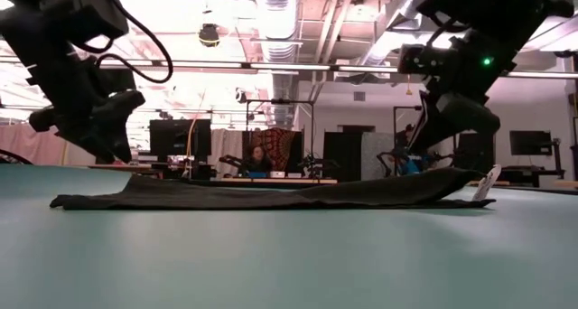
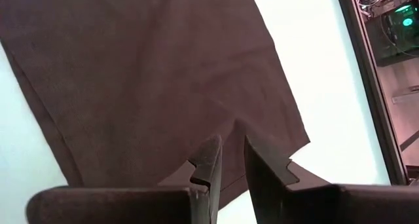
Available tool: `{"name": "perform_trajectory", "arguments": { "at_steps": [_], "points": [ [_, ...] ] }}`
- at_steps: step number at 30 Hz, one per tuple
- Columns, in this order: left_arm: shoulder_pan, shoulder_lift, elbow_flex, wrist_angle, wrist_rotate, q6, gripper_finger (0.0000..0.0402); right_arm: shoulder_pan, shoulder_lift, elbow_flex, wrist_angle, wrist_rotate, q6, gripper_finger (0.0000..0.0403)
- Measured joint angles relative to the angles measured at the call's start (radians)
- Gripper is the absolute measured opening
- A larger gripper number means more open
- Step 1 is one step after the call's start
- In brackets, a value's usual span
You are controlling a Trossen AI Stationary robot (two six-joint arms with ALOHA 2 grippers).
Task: Roll towel
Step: Roll the black towel
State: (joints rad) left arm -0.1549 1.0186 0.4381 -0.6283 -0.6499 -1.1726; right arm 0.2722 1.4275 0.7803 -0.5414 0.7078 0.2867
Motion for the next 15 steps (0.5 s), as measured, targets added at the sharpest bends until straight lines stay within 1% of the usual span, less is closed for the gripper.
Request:
{"name": "perform_trajectory", "arguments": {
  "at_steps": [4, 8, 15],
  "points": [
    [0.047, 0.026, 0.000, 0.021, 0.058, 0.001, 0.0177, 0.000, -0.002, 0.000, 0.000, 0.000, 0.000, 0.0089],
    [0.075, 0.058, 0.000, 0.069, 0.091, 0.025, 0.0178, 0.000, 0.000, 0.000, 0.000, 0.000, 0.000, 0.0089],
    [0.085, 0.080, 0.000, 0.135, 0.110, 0.030, 0.0178, 0.000, -0.001, 0.000, 0.000, -0.001, -0.005, 0.0089]
  ]
}}
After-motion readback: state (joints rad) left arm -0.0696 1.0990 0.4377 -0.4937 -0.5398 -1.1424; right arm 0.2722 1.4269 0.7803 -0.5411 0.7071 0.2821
